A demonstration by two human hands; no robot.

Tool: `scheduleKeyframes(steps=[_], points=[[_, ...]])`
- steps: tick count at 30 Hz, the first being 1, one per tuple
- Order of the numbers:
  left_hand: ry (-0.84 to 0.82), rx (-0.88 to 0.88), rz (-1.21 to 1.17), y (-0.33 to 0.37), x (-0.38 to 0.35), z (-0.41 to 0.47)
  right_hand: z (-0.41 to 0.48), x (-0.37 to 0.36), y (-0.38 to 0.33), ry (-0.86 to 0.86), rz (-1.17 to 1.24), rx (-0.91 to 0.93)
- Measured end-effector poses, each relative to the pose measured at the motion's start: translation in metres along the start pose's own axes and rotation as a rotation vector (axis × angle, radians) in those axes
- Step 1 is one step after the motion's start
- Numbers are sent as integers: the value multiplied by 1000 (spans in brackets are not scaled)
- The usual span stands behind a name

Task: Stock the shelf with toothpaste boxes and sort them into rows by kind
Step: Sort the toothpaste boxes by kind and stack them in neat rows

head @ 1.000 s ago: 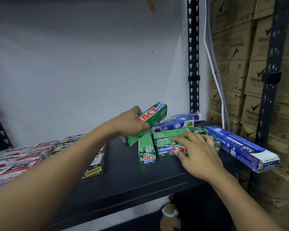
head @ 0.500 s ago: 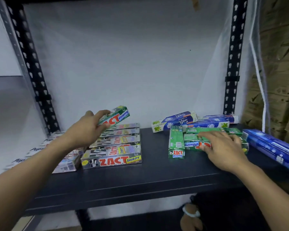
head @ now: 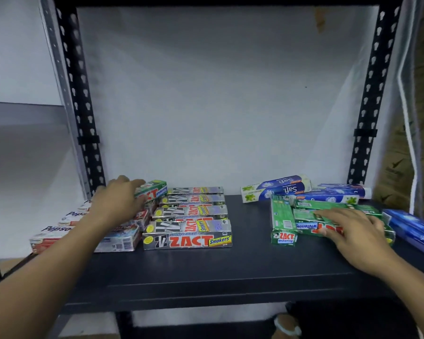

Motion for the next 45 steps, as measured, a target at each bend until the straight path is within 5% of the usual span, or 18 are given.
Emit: scheduleKeyframes(steps=[5, 13, 22, 30, 37, 45], points=[[286, -218, -316, 48, 36, -62, 1, 10, 1, 58, 97, 8], [147, -383, -424, 88, 5, -115, 19, 43, -46, 176, 192, 153], [366, -49, -498, 42, 12, -127, 64, 17, -199, -51, 245, 481], [315, 122, -526, 23, 3, -127, 102, -33, -332, -285, 263, 648], [329, 120, -543, 23, 1, -127, 102, -70, -376, -464, 326, 693], [303, 115, -509, 27, 1, -128, 93, -71, -367, -469, 387, 670]])
Point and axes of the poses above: each hand's wrist, its own z-axis towards the middle knuckle, its own x-axis out of the back of the hand, y = z × x, the point moved 9 cm from there along z, towards the middle knuckle, and after that the axes turned 2 degrees about x, right-handed, at the moved point
